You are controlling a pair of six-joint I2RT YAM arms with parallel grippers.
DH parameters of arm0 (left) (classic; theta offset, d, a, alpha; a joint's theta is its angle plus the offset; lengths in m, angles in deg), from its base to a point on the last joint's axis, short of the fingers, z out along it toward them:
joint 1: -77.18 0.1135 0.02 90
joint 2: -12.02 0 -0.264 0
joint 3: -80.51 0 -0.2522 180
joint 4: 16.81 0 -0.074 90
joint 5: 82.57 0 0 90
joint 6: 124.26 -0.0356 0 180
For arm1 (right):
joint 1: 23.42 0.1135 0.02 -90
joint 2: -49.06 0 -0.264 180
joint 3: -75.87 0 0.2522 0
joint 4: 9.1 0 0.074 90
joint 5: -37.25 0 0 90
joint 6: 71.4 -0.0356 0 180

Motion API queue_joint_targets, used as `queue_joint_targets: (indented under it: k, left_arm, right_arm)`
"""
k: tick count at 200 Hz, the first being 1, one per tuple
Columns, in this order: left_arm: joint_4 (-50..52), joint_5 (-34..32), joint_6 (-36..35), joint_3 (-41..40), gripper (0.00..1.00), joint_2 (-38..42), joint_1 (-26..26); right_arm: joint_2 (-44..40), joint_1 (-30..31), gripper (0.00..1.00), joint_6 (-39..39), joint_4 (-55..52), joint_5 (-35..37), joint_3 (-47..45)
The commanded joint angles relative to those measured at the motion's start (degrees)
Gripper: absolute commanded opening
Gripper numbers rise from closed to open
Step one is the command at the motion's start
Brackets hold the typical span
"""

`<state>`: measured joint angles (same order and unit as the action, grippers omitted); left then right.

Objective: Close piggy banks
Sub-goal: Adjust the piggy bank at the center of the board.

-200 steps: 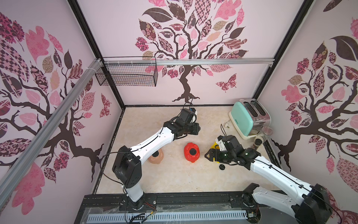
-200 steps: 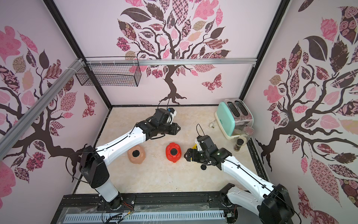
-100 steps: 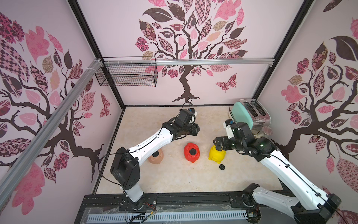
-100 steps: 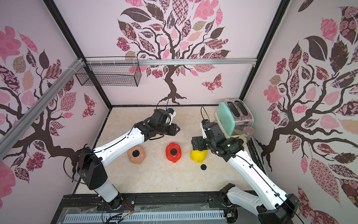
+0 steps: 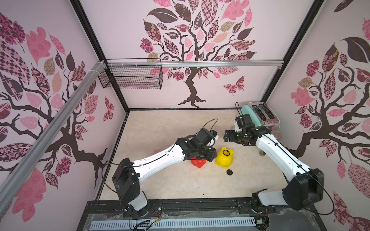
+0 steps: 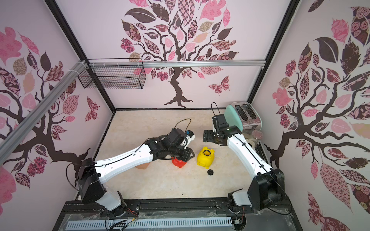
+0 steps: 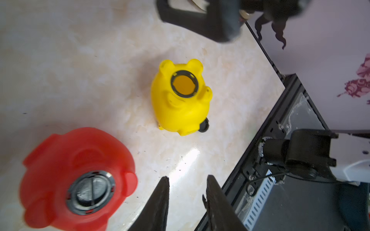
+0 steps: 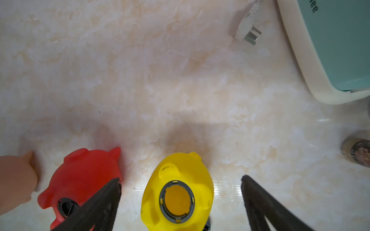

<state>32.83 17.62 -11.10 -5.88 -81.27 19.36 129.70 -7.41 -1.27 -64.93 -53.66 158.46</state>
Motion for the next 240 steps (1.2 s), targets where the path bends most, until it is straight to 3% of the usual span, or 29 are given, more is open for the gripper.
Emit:
queue_joint_targets:
  k: [1, 25, 70, 121, 173, 240]
  left_arm:
    - [0.45, -1.79, 1.86, 0.48, 0.35, -2.92, -3.75]
    - [2.6, -3.51, 2.59, 4.44, 0.34, -7.45, -7.14]
    - [-2.05, -1.83, 5.7, 2.84, 0.32, -10.92, -7.28]
    - [-1.54, -7.27, 8.16, 4.39, 0.37, -16.38, -7.3]
    - [-1.22, -9.21, 8.74, 7.22, 0.47, -20.37, -7.28]
    - [-0.9, -9.62, 8.41, 9.87, 0.48, -23.57, -5.66]
  right_arm:
    - [2.77, -0.02, 0.96, -1.92, 3.59, -0.67, 0.46]
    - [7.82, -1.12, 0.93, -2.01, 5.69, -4.58, 1.35]
    - [15.05, -2.03, 0.91, 0.1, 4.67, -5.35, 4.91]
    - [20.76, -2.21, 0.91, 2.07, 4.34, -6.64, 7.8]
    - [23.54, -2.21, 0.93, 4.04, 3.59, -7.61, 8.76]
    - [25.22, -2.82, 0.91, 4.12, 3.94, -5.41, 7.98]
